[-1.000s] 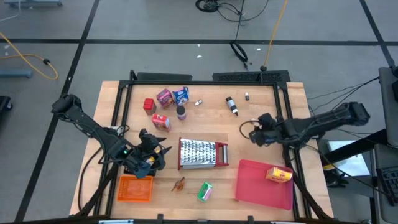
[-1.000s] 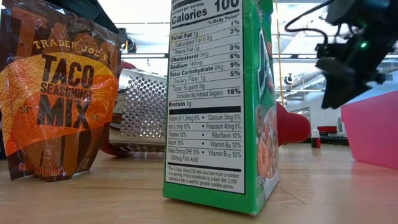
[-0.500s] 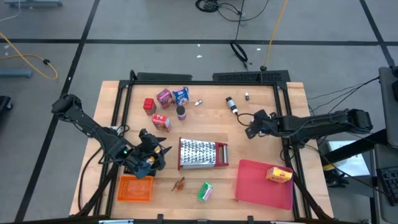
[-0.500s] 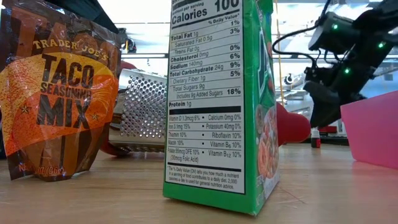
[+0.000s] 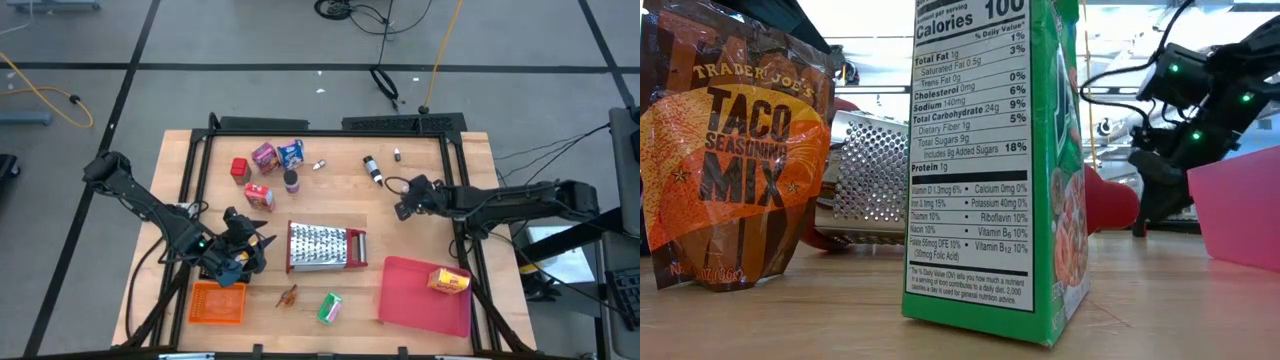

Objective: Pick & Place Kitchen Items
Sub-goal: Put the small red food coloring bottle into the black bin

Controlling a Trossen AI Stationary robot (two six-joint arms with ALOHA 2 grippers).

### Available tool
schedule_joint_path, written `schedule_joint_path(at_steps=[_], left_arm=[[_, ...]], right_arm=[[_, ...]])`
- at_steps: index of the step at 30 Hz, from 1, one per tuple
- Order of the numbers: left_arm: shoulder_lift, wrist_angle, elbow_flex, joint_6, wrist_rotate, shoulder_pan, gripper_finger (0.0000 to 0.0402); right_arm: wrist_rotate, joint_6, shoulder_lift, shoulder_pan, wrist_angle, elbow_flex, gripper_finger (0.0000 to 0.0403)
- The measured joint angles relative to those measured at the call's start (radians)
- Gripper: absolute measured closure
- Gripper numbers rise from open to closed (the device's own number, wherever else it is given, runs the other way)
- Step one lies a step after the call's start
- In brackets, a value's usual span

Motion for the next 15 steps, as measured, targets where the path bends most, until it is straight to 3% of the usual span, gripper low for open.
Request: schedule_joint_path(at_steps=[9,15], left_arm=[[0.000,0.000,0.000,0.001,-0.002,0.019,0.0176],[0.000,0.000,0.000,0.001,-0.001,0.021,0.0176]], right_arm=[[-0.002,-0.073,0.000,-0.054,0.037,-0.001,0.0234],[-0.006,-0.086,0.000,-0.068,0.045,-0.001,0.0275]])
